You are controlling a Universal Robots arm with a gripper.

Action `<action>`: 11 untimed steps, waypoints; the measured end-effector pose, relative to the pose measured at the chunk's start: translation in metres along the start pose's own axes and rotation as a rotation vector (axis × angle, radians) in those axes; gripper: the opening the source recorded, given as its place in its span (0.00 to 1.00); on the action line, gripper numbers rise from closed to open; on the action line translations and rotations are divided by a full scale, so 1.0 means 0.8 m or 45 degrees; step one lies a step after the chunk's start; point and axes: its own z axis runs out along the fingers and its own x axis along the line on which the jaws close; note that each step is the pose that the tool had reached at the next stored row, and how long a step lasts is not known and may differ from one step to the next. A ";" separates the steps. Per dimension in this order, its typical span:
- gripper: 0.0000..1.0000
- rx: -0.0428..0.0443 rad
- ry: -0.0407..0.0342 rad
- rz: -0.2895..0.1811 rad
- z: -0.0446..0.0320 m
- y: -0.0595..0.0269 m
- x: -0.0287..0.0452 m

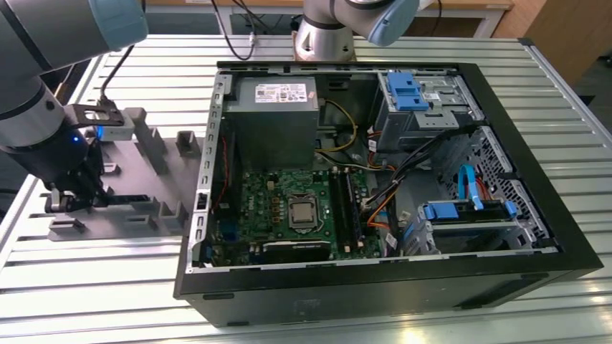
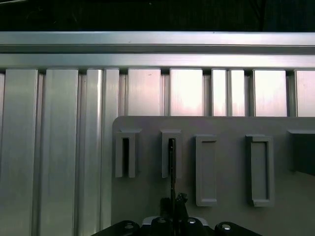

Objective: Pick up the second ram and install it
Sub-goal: 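Pick up the second ram and move it above second insertion slot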

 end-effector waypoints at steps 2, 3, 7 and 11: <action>0.14 0.000 0.0000 0.000 -0.0012 0.000 0.0000; 0.14 0.000 0.0000 0.000 -0.0017 0.000 0.0000; 0.14 0.000 0.0000 0.000 -0.0042 0.000 0.0000; 0.14 0.000 0.0000 0.000 -0.0077 0.000 -0.0001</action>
